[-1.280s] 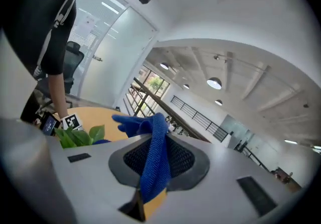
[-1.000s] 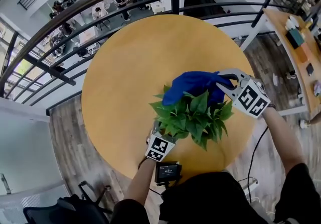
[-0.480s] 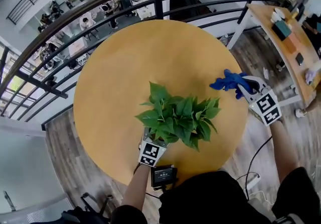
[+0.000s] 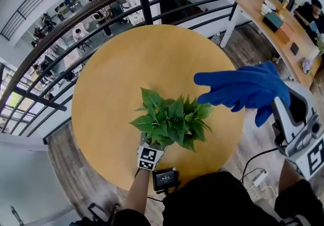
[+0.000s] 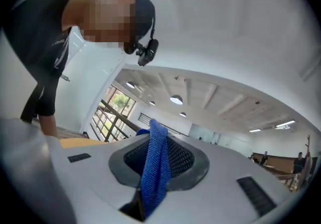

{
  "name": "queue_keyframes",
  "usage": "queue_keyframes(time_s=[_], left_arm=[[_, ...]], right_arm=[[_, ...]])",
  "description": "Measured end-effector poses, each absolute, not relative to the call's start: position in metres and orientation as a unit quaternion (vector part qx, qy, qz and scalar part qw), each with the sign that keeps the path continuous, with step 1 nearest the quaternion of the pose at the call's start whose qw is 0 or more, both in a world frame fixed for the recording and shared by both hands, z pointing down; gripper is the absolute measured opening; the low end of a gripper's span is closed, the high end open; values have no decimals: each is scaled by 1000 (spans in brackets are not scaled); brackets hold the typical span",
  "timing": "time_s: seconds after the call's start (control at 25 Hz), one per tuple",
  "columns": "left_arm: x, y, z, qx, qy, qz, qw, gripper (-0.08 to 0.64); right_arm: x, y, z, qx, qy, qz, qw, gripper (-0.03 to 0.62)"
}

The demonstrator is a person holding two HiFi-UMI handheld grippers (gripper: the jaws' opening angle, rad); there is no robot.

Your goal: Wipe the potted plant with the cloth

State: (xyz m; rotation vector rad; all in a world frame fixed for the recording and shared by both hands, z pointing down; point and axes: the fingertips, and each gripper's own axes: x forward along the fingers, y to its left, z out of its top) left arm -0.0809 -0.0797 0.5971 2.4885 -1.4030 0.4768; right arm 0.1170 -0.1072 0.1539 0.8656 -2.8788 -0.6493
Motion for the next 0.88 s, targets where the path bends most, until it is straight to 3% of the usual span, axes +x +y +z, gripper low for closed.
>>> queue_keyframes(time_s=[0.2,0.32,0.44,0.76,0.88], left_arm=[[-78,-79,596,854,-479,161,123,388],[-80,-79,596,853,-481,160,122,388],[-77,-78,596,854,-479,159,124,388],[-80,-79,594,854,-480,160,123,388],[-79,-79,594,853,-480,161,123,388]], right_arm=[[56,-88,160,195,-959,-206,17,66],[17,-113,233,171,-955,-214,116,66],[37,-154,302,249,-923,-179,231,66],[92,-223,293,366,-810,-313,335,66],[102,-229,268,379,-779,-365,341,66]])
